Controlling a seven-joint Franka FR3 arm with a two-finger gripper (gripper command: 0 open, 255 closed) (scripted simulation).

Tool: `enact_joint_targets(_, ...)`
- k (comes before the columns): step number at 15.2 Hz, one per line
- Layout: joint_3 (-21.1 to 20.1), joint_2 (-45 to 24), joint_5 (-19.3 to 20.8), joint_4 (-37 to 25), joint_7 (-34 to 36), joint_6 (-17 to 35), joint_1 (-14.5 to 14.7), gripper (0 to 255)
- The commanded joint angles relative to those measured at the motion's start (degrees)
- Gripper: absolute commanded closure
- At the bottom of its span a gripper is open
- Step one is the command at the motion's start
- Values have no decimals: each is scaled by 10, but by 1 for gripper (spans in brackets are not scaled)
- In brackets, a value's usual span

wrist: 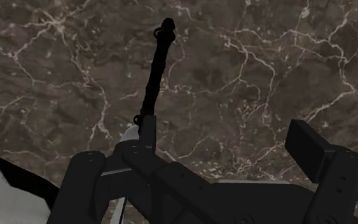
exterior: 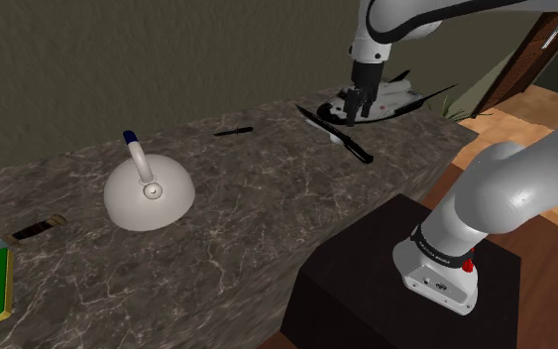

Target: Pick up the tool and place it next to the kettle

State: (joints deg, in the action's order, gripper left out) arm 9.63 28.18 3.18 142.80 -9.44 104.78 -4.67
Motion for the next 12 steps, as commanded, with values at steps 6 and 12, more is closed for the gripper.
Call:
enact_joint_targets(6,40,-136,26,-25,-50,107,-17,0)
enact_joint_targets(12,44,-154,27,8,-51,158,-18,0)
